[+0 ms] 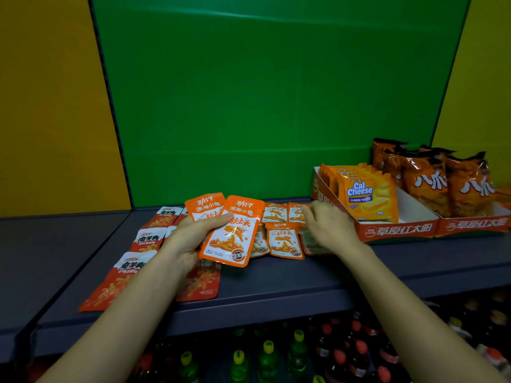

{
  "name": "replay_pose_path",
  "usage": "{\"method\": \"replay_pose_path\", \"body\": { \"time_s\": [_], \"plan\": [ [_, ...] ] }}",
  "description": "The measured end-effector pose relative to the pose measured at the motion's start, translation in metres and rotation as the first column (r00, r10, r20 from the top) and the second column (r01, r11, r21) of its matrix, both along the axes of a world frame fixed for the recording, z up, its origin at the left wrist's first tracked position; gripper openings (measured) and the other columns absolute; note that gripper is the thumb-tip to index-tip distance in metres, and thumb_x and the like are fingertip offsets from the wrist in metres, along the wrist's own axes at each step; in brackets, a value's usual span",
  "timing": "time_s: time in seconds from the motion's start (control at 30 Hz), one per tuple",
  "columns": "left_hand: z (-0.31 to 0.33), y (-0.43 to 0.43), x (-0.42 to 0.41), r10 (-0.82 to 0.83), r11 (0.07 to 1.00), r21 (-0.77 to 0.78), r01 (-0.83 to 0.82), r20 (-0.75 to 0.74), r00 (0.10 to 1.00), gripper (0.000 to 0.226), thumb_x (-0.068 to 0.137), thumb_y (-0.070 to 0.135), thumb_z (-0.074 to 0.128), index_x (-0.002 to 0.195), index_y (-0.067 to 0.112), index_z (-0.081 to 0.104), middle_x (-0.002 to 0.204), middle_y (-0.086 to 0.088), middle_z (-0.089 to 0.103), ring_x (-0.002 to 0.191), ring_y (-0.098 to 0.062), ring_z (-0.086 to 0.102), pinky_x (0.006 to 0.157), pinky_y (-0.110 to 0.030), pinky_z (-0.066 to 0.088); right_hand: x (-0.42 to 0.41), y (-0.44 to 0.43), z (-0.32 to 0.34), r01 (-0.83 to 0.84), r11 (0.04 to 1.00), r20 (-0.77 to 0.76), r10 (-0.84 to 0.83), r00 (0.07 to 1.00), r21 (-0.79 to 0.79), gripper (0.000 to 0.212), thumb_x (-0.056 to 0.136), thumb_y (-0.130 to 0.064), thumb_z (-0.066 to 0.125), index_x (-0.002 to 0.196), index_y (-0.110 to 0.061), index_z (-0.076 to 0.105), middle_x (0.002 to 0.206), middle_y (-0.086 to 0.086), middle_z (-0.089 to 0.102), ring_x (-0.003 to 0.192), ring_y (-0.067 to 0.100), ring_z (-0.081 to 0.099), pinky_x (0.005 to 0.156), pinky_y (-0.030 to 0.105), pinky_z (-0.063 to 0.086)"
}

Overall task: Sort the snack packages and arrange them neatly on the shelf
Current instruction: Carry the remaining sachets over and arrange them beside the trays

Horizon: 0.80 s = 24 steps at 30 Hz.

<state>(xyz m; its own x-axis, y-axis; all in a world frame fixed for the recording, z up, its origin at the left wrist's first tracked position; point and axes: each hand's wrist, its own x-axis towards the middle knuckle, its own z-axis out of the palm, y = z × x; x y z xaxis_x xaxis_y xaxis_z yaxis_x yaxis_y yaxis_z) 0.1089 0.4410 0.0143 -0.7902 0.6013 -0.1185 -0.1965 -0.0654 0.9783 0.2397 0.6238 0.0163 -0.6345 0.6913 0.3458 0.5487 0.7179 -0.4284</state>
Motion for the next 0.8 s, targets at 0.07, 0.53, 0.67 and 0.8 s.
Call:
{"method": "replay_pose_path", "body": {
  "time_s": [0.07, 0.53, 0.67, 0.8],
  "plan": [
    [-0.001, 0.002, 0.001, -0.002, 1.000, 0.023, 0.002, 0.003, 1.000, 0.012, 0.079, 0.006, 0.071, 0.086, 0.010, 0.062, 0.061, -0.005, 0.073, 0.049, -0.017, 0.069, 0.045, -0.029, 0.057, -0.004, -0.016, 0.001, -0.197, 0.966, -0.064, 0.189, 0.980, -0.168, 0.054, 0.098, -0.049, 0.028, 0.102, -0.010, 0.066, 0.103, 0.010, 0.068, 0.097, 0.024, 0.062, 0.086, 0.036, 0.045],
    [0.009, -0.024, -0.006, 0.074, 0.991, 0.100, -0.087, 0.129, 0.989, 0.006, 0.090, 0.009, 0.057, 0.086, 0.005, 0.059, 0.052, -0.009, 0.069, 0.042, -0.019, 0.066, 0.036, -0.033, 0.053, -0.023, -0.027, -0.004, -0.432, 0.826, -0.369, 0.299, 0.880, -0.362, 0.043, 0.098, -0.032, 0.044, 0.091, 0.008, 0.059, 0.102, 0.025, 0.067, 0.087, 0.032, 0.063, 0.079, 0.041, 0.046],
    [0.014, -0.042, -0.014, 0.087, 0.988, 0.114, -0.107, 0.165, 0.982, 0.013, 0.092, 0.011, 0.047, 0.086, 0.003, 0.055, 0.051, -0.011, 0.068, 0.043, -0.023, 0.066, 0.035, -0.035, 0.052, -0.019, -0.017, -0.010, -0.430, 0.767, -0.104, 0.436, 0.894, -0.476, 0.032, 0.098, -0.031, 0.045, 0.084, -0.007, 0.060, 0.085, 0.017, 0.063, 0.084, 0.020, 0.053, 0.078, 0.033, 0.039],
    [0.013, -0.045, -0.016, 0.068, 0.990, 0.108, -0.086, 0.159, 0.985, 0.012, 0.091, 0.010, 0.045, 0.087, 0.004, 0.054, 0.062, -0.015, 0.071, 0.059, -0.030, 0.068, 0.042, -0.040, 0.054, -0.021, -0.024, -0.017, -0.386, 0.822, 0.036, 0.440, 0.897, -0.419, 0.033, 0.097, -0.035, 0.046, 0.069, -0.016, 0.047, 0.077, 0.016, 0.056, 0.074, 0.025, 0.054, 0.071, 0.034, 0.041]
  ]
}}
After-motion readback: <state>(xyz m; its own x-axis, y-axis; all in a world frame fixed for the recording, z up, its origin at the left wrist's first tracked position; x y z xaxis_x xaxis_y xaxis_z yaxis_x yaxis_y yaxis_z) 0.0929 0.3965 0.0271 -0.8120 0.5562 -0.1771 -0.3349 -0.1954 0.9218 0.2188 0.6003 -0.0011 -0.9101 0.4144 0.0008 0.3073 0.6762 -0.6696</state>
